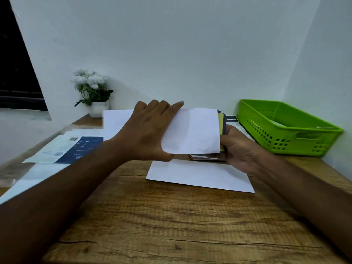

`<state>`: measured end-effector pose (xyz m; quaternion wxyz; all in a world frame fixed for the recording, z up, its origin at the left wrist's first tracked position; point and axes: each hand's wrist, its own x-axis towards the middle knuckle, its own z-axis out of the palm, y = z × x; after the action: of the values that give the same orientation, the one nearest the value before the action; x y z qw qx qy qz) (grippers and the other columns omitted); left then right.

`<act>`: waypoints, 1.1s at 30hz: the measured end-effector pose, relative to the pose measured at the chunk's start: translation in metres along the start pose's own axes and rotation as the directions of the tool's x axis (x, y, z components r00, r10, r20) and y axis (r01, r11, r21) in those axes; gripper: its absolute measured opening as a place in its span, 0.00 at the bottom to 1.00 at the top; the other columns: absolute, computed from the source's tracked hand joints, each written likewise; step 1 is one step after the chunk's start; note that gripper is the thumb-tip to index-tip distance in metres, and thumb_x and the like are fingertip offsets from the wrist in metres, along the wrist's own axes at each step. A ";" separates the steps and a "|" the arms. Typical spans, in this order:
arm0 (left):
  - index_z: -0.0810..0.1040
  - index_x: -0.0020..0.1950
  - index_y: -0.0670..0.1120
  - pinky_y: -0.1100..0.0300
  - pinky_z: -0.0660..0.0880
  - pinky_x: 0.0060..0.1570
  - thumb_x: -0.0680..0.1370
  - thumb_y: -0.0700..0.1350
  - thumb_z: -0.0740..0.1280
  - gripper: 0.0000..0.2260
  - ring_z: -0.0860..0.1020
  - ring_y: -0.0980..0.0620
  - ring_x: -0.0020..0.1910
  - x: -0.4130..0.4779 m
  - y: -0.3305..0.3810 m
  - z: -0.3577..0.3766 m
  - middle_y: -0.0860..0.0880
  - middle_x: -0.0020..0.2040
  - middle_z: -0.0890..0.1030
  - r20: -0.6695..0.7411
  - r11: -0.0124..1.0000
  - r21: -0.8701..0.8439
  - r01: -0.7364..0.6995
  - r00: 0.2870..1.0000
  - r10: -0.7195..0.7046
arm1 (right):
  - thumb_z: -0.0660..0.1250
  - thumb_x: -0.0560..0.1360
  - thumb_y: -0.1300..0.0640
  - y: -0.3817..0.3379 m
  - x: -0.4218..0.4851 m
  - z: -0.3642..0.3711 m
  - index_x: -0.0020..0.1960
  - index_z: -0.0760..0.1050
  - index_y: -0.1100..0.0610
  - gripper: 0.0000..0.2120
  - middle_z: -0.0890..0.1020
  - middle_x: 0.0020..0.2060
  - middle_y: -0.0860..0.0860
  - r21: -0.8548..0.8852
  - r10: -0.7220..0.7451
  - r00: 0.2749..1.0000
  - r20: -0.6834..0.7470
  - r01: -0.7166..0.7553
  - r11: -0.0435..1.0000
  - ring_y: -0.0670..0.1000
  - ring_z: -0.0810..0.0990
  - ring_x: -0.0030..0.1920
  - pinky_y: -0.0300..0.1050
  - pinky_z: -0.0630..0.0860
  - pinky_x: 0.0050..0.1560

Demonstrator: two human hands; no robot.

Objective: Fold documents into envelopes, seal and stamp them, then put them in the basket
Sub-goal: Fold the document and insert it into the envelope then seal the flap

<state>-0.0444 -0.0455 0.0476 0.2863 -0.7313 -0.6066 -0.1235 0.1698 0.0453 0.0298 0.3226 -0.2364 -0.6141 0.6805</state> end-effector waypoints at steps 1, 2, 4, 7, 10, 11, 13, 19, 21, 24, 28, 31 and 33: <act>0.59 0.75 0.45 0.55 0.58 0.47 0.59 0.66 0.64 0.49 0.69 0.48 0.50 0.000 0.001 -0.001 0.48 0.55 0.72 -0.016 1.000 -0.005 -0.008 1.000 0.008 | 0.70 0.70 0.69 0.000 0.000 0.000 0.49 0.82 0.56 0.12 0.87 0.39 0.52 -0.028 0.002 1.000 -0.025 -0.003 1.000 0.51 0.86 0.38 0.46 0.83 0.37; 0.60 0.75 0.45 0.56 0.58 0.46 0.59 0.66 0.64 0.48 0.69 0.48 0.49 -0.001 0.001 -0.002 0.48 0.54 0.72 -0.032 1.000 -0.011 -0.015 0.999 0.015 | 0.70 0.71 0.69 -0.001 0.000 -0.001 0.47 0.81 0.55 0.11 0.86 0.38 0.51 -0.062 -0.004 0.998 -0.063 0.000 0.998 0.51 0.85 0.36 0.43 0.82 0.34; 0.62 0.75 0.45 0.56 0.56 0.45 0.59 0.66 0.63 0.48 0.68 0.49 0.48 -0.001 0.003 -0.002 0.48 0.52 0.72 -0.055 0.999 -0.020 -0.033 0.998 0.032 | 0.71 0.71 0.69 0.000 0.000 -0.002 0.47 0.81 0.54 0.11 0.86 0.37 0.49 -0.134 -0.015 0.992 -0.124 -0.002 0.991 0.50 0.84 0.35 0.42 0.82 0.34; 0.62 0.75 0.45 0.56 0.55 0.45 0.59 0.65 0.66 0.48 0.67 0.50 0.47 -0.001 0.007 -0.001 0.49 0.51 0.71 -0.055 0.998 -0.020 -0.052 0.997 0.051 | 0.75 0.68 0.66 0.002 -0.001 0.001 0.53 0.81 0.54 0.16 0.87 0.41 0.52 -0.194 -0.007 0.989 -0.145 -0.022 0.981 0.52 0.86 0.38 0.43 0.82 0.36; 0.60 0.75 0.46 0.56 0.55 0.46 0.59 0.67 0.67 0.49 0.67 0.50 0.48 -0.001 0.010 0.001 0.49 0.53 0.71 -0.039 0.998 0.004 -0.056 0.998 0.056 | 0.72 0.70 0.67 -0.001 -0.005 0.008 0.56 0.81 0.53 0.17 0.87 0.47 0.52 -0.146 -0.010 0.996 -0.084 -0.002 0.989 0.51 0.86 0.44 0.45 0.82 0.39; 0.59 0.76 0.46 0.56 0.55 0.46 0.60 0.68 0.67 0.50 0.68 0.50 0.49 -0.001 0.012 0.001 0.49 0.54 0.71 -0.031 0.998 0.010 -0.054 0.998 0.054 | 0.70 0.72 0.67 -0.002 -0.007 0.009 0.54 0.81 0.52 0.15 0.87 0.46 0.51 -0.117 -0.016 0.999 -0.049 0.010 0.993 0.50 0.86 0.44 0.45 0.82 0.39; 0.57 0.77 0.46 0.55 0.57 0.49 0.60 0.70 0.66 0.51 0.68 0.49 0.52 -0.001 0.015 0.003 0.48 0.58 0.71 -0.023 0.998 -0.009 -0.055 0.998 0.055 | 0.67 0.75 0.66 -0.005 -0.009 0.015 0.51 0.81 0.50 0.12 0.87 0.44 0.48 -0.086 -0.022 1.000 0.002 0.023 0.996 0.47 0.85 0.42 0.46 0.83 0.41; 0.59 0.75 0.46 0.56 0.59 0.48 0.59 0.65 0.68 0.48 0.67 0.50 0.51 0.001 0.012 -0.002 0.48 0.56 0.71 -0.072 0.994 -0.092 -0.052 0.996 0.045 | 0.67 0.75 0.52 -0.009 -0.009 0.014 0.53 0.81 0.51 0.09 0.86 0.47 0.52 -0.118 0.010 0.998 0.056 -0.003 0.993 0.53 0.84 0.45 0.53 0.83 0.48; 0.61 0.73 0.46 0.55 0.59 0.48 0.59 0.64 0.68 0.46 0.68 0.49 0.51 0.002 -0.001 -0.006 0.48 0.54 0.71 -0.088 0.998 -0.063 -0.015 0.996 0.010 | 0.64 0.72 0.41 -0.016 -0.009 0.005 0.52 0.81 0.53 0.18 0.86 0.46 0.54 -0.189 0.010 0.999 0.047 -0.001 0.982 0.56 0.85 0.43 0.51 0.82 0.44; 0.64 0.72 0.47 0.57 0.55 0.47 0.59 0.64 0.66 0.44 0.68 0.48 0.51 0.000 -0.023 -0.010 0.47 0.53 0.71 -0.108 0.998 -0.040 0.046 0.993 -0.050 | 0.60 0.74 0.36 -0.027 -0.012 -0.010 0.49 0.80 0.55 0.24 0.86 0.41 0.53 -0.662 -0.028 0.991 0.134 0.111 0.741 0.53 0.84 0.38 0.46 0.76 0.38; 0.64 0.71 0.47 0.57 0.55 0.47 0.58 0.67 0.64 0.45 0.68 0.48 0.50 -0.004 -0.040 -0.005 0.48 0.52 0.71 -0.078 0.995 -0.035 0.094 0.992 -0.097 | 0.68 0.59 0.25 -0.032 -0.016 -0.031 0.47 0.77 0.41 0.26 0.81 0.42 0.37 -0.992 0.157 0.983 0.097 0.108 -0.060 0.36 0.78 0.43 0.42 0.75 0.46; 0.64 0.71 0.47 0.56 0.55 0.47 0.58 0.70 0.64 0.47 0.67 0.49 0.49 -0.006 -0.044 -0.001 0.49 0.51 0.69 -0.053 0.995 -0.035 0.088 0.995 -0.090 | 0.73 0.56 0.28 -0.033 -0.017 -0.027 0.53 0.73 0.39 0.30 0.78 0.48 0.37 -0.994 0.290 0.955 0.066 0.087 -0.059 0.37 0.76 0.48 0.41 0.75 0.51; 0.65 0.71 0.46 0.56 0.55 0.47 0.58 0.70 0.64 0.47 0.66 0.50 0.49 -0.006 -0.045 0.001 0.50 0.50 0.69 -0.044 0.996 -0.030 0.080 0.996 -0.081 | 0.76 0.57 0.31 -0.033 -0.016 -0.028 0.56 0.72 0.38 0.31 0.76 0.50 0.38 -0.997 0.334 0.939 0.080 0.082 0.008 0.38 0.75 0.48 0.39 0.74 0.51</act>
<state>-0.0890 -0.0457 0.0561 0.2843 -0.7072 -0.6273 -0.1598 0.2053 0.0541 0.0574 -0.0942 -0.3436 -0.9281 0.1080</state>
